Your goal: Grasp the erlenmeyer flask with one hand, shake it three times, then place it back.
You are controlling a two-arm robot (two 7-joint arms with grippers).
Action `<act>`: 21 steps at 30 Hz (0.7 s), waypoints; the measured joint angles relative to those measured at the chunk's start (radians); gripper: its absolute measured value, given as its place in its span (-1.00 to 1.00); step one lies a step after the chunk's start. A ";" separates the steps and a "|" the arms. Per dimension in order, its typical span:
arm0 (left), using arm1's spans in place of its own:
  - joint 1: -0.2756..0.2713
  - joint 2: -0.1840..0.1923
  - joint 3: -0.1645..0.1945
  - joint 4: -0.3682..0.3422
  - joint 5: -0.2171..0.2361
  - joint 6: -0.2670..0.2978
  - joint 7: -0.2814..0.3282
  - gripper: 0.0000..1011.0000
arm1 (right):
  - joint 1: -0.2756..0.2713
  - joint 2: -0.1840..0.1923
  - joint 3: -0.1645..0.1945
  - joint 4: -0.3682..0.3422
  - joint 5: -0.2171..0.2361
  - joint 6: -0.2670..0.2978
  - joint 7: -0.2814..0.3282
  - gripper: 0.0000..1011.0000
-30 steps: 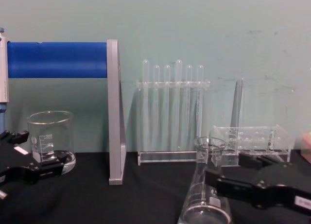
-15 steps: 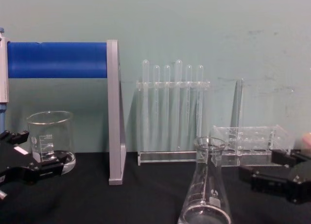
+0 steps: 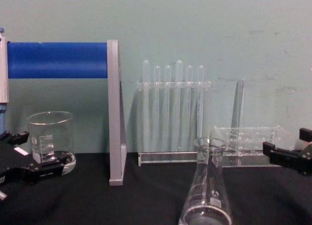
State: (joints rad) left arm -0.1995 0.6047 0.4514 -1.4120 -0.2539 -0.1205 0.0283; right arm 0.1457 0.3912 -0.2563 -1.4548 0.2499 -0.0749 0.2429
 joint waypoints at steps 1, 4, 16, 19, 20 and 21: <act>0.000 0.000 0.000 0.000 0.000 0.000 0.000 0.98 | 0.007 -0.004 -0.001 0.011 -0.011 -0.005 -0.006 0.98; 0.000 0.000 0.000 0.000 0.000 0.000 0.000 0.98 | 0.024 -0.014 -0.004 0.038 -0.043 -0.019 -0.024 0.98; 0.000 0.000 0.000 0.000 0.000 0.000 0.000 0.98 | 0.071 -0.040 -0.038 0.123 -0.216 -0.074 -0.098 0.98; 0.000 0.000 0.000 0.000 0.000 0.000 0.000 0.98 | 0.072 -0.044 -0.037 0.128 -0.232 -0.078 -0.100 0.98; 0.000 0.000 0.000 0.000 0.000 0.000 0.000 0.98 | 0.072 -0.045 -0.037 0.128 -0.235 -0.078 -0.100 0.98; 0.000 0.000 0.000 0.000 0.000 0.000 0.000 0.98 | 0.072 -0.047 -0.035 0.129 -0.241 -0.079 -0.099 0.98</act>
State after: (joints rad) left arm -0.1995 0.6047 0.4514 -1.4120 -0.2539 -0.1205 0.0283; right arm 0.2178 0.3438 -0.2918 -1.3255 0.0094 -0.1539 0.1434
